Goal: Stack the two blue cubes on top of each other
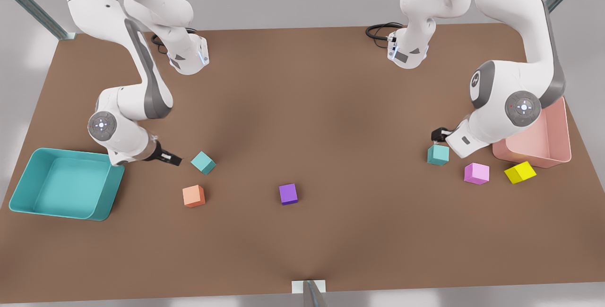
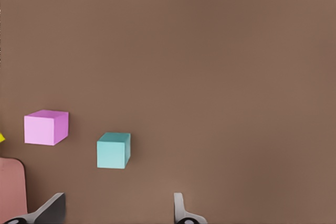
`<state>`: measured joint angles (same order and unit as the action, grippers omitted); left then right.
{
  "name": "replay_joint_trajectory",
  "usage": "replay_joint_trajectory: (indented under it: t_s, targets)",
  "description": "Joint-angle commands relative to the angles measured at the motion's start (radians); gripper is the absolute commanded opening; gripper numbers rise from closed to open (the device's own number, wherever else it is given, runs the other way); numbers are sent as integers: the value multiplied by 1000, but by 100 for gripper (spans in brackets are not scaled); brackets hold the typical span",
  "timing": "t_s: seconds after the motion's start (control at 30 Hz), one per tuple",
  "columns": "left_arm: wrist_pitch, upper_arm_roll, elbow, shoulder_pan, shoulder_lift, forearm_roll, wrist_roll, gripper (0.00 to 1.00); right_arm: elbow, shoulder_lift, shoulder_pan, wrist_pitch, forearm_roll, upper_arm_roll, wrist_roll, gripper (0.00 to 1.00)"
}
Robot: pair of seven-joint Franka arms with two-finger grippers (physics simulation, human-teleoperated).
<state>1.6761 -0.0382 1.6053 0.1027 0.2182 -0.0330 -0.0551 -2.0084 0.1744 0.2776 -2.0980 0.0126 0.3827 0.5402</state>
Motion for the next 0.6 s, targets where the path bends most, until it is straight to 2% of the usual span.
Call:
replay_joint_trajectory:
  t_s: [0.0,0.1,0.17,0.3,0.37,0.57]
  targets:
    - [62,0,1,0,7,-4,0,100,-3,0,-14,-22,-11,1,609,100]
    - [59,0,1,0,30,-4,1,100,-26,14,-18,-37,-13,22,712,100]
    - [56,1,-1,0,41,-4,3,100,-35,20,-24,-54,-94,22,750,100]
    - [51,0,1,-11,50,-4,12,100,-168,0,-66,-221,-168,33,785,100]
    - [50,1,1,-12,55,-4,15,100,-194,-1,-67,-243,-192,41,785,100]
    - [53,1,5,-28,67,-4,17,100,-205,31,-81,-312,-197,41,781,100]
